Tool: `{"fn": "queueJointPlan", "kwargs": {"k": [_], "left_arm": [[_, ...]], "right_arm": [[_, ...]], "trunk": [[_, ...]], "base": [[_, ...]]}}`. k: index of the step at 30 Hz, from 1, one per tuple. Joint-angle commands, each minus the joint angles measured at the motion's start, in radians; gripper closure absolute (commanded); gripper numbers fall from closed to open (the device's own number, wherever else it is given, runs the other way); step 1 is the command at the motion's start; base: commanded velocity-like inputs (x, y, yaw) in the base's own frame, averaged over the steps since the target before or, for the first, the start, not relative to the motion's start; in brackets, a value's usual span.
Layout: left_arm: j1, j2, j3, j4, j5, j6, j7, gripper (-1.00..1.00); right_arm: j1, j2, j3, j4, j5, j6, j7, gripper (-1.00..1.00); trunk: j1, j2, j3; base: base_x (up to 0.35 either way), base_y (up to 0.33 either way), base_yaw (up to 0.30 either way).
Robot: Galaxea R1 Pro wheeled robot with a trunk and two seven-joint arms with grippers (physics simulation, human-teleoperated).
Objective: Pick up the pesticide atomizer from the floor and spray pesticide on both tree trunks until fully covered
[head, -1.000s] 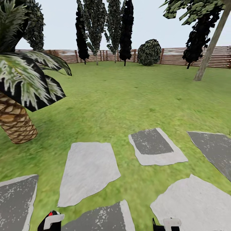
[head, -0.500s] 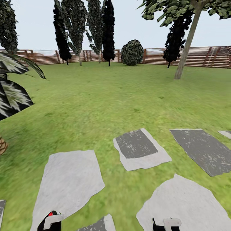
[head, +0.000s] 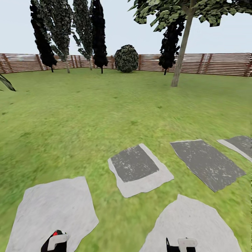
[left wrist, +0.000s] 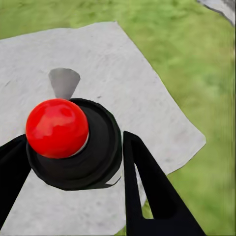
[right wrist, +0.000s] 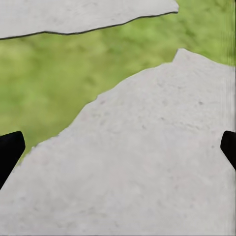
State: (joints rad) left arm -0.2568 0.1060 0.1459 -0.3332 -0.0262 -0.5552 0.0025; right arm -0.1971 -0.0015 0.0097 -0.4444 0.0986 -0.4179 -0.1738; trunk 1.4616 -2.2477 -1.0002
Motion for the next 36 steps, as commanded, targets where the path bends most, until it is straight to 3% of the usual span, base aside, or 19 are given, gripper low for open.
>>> {"fn": "queueJointPlan", "kwargs": {"k": [1, 36], "left_arm": [[-0.001, 0.000, 0.003, 0.000, -0.003, -0.003, 0.001, 1.00], [0.000, 0.000, 0.002, -0.001, -0.001, -0.005, 0.003, 1.00]], "right_arm": [[-0.001, 0.000, 0.001, 0.001, 0.010, -0.001, -0.008, -1.00], [-0.001, 0.001, 0.001, 0.001, 0.010, -0.001, -0.008, -1.00]], "trunk": [[0.000, 0.000, -0.001], [0.000, 0.000, -0.001]], "base": [[0.330, -0.001, -0.273], [0.315, -0.104, -0.267]]}}
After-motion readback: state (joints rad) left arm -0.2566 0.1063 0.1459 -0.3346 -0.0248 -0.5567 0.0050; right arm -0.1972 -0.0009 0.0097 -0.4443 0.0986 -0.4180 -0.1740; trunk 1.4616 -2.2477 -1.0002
